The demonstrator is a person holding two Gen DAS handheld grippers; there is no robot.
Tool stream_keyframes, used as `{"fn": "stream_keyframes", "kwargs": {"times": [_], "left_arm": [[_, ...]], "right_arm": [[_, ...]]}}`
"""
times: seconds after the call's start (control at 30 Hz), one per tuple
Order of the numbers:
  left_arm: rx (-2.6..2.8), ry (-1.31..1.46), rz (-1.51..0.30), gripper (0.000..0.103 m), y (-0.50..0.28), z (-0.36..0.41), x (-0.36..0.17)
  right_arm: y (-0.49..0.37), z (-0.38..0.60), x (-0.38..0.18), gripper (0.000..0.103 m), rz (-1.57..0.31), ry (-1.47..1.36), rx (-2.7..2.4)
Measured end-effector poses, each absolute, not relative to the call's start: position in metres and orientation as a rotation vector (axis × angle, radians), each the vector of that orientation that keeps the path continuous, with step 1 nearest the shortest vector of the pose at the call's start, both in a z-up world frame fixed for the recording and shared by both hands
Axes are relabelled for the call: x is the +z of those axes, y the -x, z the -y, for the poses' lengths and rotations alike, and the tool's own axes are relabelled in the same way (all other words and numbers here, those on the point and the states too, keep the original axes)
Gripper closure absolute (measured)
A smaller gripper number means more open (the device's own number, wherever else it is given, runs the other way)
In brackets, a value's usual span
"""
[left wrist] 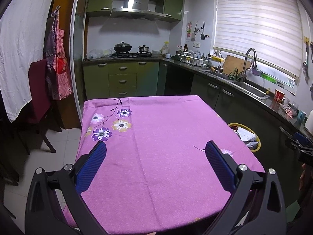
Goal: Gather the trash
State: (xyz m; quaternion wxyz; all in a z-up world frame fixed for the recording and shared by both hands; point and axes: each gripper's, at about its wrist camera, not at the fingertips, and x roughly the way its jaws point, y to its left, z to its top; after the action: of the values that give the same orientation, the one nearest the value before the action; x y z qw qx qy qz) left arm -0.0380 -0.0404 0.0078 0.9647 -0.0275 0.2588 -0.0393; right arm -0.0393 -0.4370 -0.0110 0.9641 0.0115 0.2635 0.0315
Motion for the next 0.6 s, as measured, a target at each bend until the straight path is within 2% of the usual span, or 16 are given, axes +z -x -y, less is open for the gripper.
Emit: {"fn": "stream_keyframes", "kwargs": {"times": [0.6], "left_arm": [[-0.071,0.051,-0.516,0.007,0.0392,0.0369,0.0088]], "right_arm": [[0.0361,0.4369,-0.0094,0.005,-0.533,-0.025,0.062]]}}
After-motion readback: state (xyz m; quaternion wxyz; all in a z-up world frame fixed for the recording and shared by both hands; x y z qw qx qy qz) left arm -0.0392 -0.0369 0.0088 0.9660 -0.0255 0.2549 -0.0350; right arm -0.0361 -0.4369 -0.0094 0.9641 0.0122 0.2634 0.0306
